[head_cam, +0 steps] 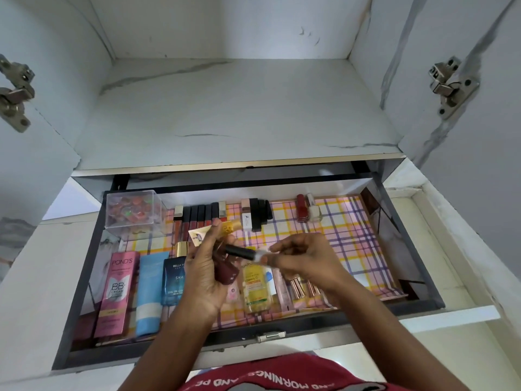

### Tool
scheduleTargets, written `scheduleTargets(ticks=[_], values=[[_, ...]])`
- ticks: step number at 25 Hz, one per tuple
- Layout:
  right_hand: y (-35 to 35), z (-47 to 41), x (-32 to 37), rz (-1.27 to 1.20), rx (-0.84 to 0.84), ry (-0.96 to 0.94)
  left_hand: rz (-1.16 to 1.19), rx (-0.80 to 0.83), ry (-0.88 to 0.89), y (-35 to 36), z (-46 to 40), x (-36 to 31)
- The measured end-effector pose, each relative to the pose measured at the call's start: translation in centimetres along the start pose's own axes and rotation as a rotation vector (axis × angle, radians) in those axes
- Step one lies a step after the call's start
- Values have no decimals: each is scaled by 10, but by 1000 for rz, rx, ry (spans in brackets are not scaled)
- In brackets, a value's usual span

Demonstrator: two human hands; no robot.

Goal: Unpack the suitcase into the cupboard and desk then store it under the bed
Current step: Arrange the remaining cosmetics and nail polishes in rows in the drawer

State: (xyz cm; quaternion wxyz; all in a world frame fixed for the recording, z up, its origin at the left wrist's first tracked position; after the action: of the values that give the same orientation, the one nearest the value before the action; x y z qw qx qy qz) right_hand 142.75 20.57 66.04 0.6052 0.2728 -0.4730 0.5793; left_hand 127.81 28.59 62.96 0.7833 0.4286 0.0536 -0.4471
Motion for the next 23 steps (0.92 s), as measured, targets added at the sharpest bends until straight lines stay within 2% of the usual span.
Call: scheduleTargets(ticks=[3,7,9,13,19,20,22,23], values=[[-58,-16,-20,83,-252,76,-84,-1,-32,4,-3,-2],[-108,-64,-50,-116,-740,252,-207,36,-71,7,-4,9],[-110,-84,-63,-138,-834,317,-235,46,-78,9,-2,12],[-100,-105,-83,-59,-874,384,-287,44,-43,5,2,11],[-100,-110,-88,40,-742,464,-358,-27,-39,-6,8,11],[-100,-105,-82,150,-731,432,-378,-36,-48,-7,9,11],[-92,-89,-65,386,-694,249,-453,-62,-70,-12,10,10],[-82,-80,-56,474,-573,149,-490,-77,-81,-15,11,9]])
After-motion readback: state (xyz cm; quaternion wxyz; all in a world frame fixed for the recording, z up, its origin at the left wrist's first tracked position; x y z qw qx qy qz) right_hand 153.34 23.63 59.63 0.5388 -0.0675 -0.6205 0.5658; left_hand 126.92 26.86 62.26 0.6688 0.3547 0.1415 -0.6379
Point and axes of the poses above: each hand's wrist, its own z-axis away from the middle knuckle, its own y-axis out of the palm, x = y × z, the point moved 1 cm from there along -z, towards the middle knuckle, and after that the axes turned 4 degrees about z, right-handed, at the moved point
